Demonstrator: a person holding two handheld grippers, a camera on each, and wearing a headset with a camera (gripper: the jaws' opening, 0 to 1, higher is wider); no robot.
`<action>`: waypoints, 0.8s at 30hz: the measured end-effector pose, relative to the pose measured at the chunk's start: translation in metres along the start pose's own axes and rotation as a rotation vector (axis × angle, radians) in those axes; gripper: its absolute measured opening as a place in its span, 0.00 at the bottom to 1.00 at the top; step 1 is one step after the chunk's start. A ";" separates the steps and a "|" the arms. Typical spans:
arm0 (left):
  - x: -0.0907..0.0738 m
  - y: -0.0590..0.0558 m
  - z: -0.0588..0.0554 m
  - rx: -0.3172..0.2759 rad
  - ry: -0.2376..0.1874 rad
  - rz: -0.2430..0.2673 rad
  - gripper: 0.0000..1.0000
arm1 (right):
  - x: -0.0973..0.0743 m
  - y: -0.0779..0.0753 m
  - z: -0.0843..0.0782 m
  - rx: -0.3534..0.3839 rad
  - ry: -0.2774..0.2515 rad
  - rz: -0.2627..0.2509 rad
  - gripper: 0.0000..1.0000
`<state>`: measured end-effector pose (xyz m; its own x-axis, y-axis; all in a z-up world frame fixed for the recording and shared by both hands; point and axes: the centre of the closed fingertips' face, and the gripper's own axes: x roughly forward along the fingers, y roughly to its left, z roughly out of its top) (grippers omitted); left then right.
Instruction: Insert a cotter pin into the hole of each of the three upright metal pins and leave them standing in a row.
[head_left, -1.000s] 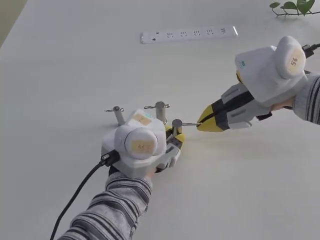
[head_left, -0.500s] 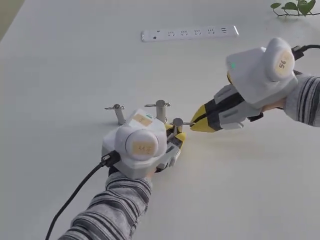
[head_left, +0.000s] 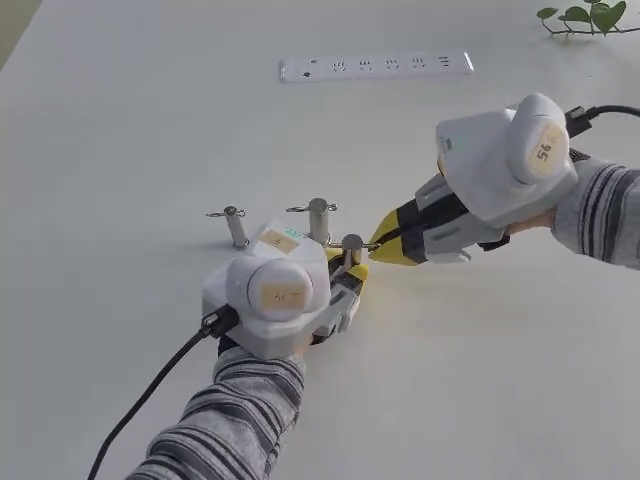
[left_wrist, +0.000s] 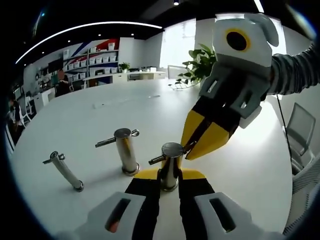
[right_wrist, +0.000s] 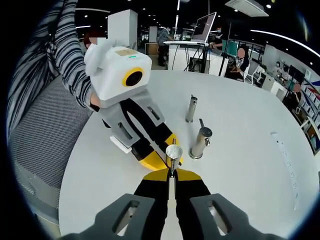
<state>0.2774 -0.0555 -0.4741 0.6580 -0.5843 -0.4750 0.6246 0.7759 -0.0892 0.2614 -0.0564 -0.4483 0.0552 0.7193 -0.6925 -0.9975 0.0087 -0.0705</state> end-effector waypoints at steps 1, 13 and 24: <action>0.000 0.000 0.000 0.001 0.001 0.001 0.10 | 0.000 0.000 0.001 0.010 -0.013 -0.002 0.00; -0.001 0.000 -0.001 -0.010 0.001 -0.007 0.10 | -0.014 -0.004 -0.001 0.136 -0.015 -0.061 0.03; 0.000 -0.001 -0.002 -0.025 0.002 -0.013 0.10 | -0.012 -0.002 -0.001 0.152 -0.006 -0.077 0.00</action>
<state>0.2758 -0.0557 -0.4754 0.6490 -0.5939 -0.4756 0.6223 0.7739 -0.1173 0.2625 -0.0658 -0.4400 0.1321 0.7162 -0.6853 -0.9855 0.1690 -0.0134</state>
